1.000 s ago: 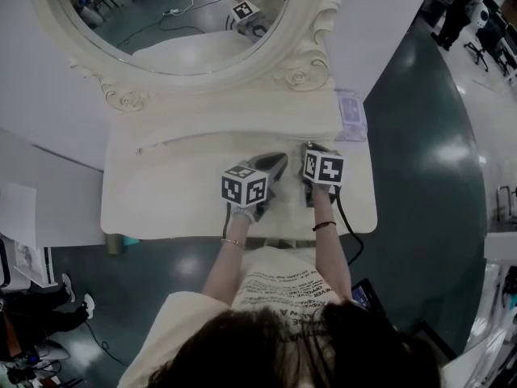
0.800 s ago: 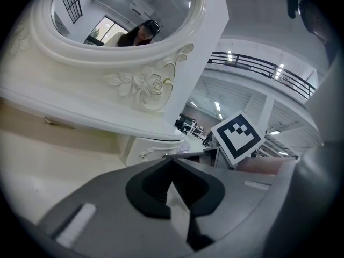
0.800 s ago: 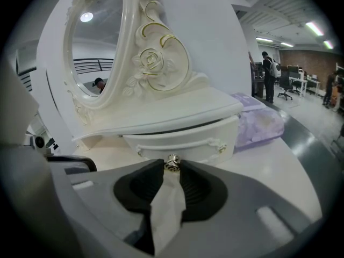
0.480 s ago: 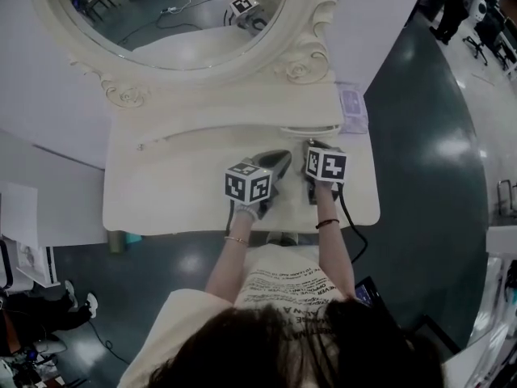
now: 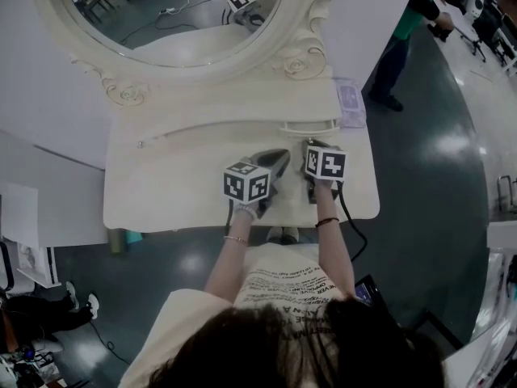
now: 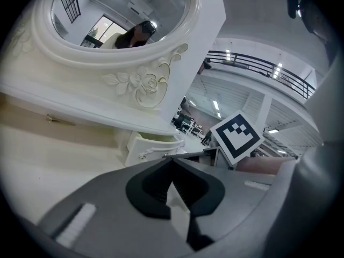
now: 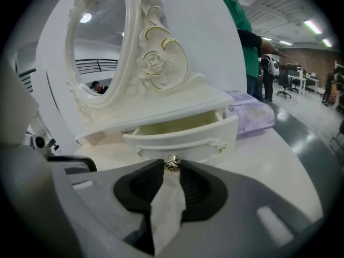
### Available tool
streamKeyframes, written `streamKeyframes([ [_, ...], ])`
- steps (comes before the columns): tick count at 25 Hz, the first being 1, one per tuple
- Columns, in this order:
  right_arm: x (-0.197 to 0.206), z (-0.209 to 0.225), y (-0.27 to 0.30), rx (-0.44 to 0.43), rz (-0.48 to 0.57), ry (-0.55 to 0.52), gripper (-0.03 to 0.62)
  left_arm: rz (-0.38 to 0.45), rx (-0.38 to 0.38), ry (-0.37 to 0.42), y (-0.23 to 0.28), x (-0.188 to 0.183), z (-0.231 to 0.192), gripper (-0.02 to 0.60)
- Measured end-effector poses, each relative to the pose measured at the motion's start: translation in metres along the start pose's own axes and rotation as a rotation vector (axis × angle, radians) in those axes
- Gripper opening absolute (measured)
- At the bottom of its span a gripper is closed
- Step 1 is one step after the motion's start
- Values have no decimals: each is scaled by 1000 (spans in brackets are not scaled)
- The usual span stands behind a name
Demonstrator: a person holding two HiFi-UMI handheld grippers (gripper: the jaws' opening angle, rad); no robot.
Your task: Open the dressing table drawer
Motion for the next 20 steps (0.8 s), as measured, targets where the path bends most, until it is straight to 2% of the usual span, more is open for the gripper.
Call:
streamKeyframes([
  [20,18,1,-11,-7,-10,11,100,-5,2,5,-9,10,15,-3],
])
Point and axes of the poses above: the fingertips, and each gripper's own axes: y forward along the fingers, z to its right, x out of its underside, the point moved 9 cm from there along -y, backward along the fingers, and after that the axes turned 10 degrees about y, right-handed, at the moved point
